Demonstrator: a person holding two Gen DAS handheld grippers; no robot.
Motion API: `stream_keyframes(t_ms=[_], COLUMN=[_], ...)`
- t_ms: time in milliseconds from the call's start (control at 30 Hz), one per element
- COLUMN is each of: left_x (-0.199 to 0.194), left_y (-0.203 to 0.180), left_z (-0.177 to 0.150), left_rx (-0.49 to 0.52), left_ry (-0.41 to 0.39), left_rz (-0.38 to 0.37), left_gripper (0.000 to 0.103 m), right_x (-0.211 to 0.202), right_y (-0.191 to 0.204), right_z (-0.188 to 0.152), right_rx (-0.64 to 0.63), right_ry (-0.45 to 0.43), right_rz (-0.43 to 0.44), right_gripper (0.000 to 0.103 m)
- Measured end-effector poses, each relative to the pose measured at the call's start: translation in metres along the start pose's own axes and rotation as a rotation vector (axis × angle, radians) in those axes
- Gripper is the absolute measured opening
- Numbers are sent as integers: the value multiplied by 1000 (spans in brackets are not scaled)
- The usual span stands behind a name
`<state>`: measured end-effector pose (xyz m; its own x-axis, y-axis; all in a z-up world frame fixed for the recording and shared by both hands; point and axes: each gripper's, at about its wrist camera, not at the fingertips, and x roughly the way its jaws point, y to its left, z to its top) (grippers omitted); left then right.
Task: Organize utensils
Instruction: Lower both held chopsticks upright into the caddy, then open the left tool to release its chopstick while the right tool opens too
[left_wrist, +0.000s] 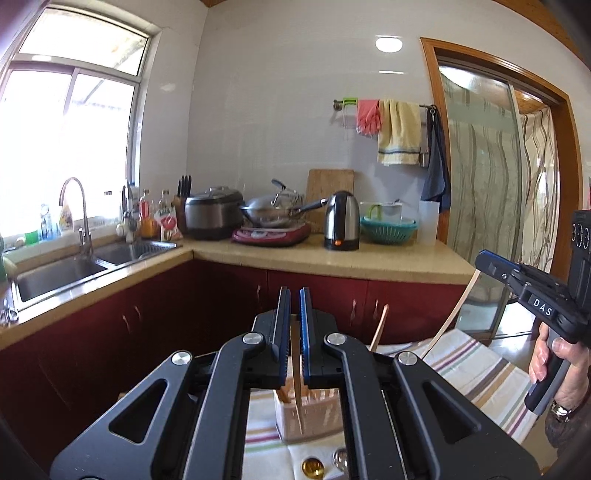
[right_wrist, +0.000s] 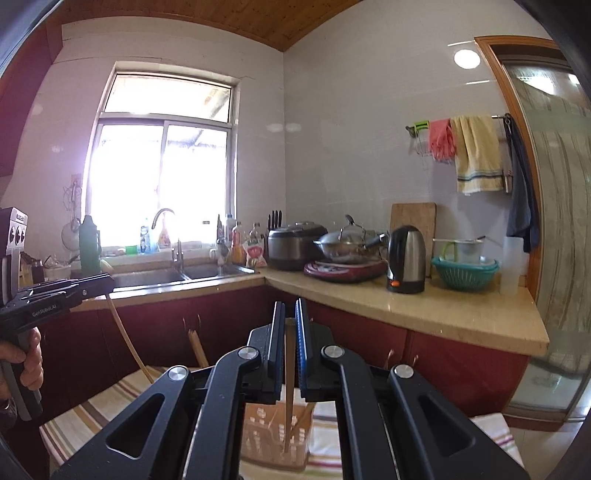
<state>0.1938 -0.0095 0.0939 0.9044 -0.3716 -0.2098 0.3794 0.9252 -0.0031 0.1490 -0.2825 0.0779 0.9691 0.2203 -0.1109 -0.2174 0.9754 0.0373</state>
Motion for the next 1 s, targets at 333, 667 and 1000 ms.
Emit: stream_keyframes(t_ms=[333, 667, 1000], left_x=[44, 118, 163], left_y=[7, 28, 48], left_z=[36, -13, -48], left_rx=[10, -52, -97], left_ry=[-23, 136, 231], left_rz=[25, 28, 40], left_gripper=[6, 6, 6], right_x=[46, 113, 146], right_y=[-8, -26, -30], right_z=[13, -37, -66], right_rx=[11, 113, 136], right_ry=[21, 204, 285], right_rz=[14, 46, 39], right_gripper=[7, 6, 7])
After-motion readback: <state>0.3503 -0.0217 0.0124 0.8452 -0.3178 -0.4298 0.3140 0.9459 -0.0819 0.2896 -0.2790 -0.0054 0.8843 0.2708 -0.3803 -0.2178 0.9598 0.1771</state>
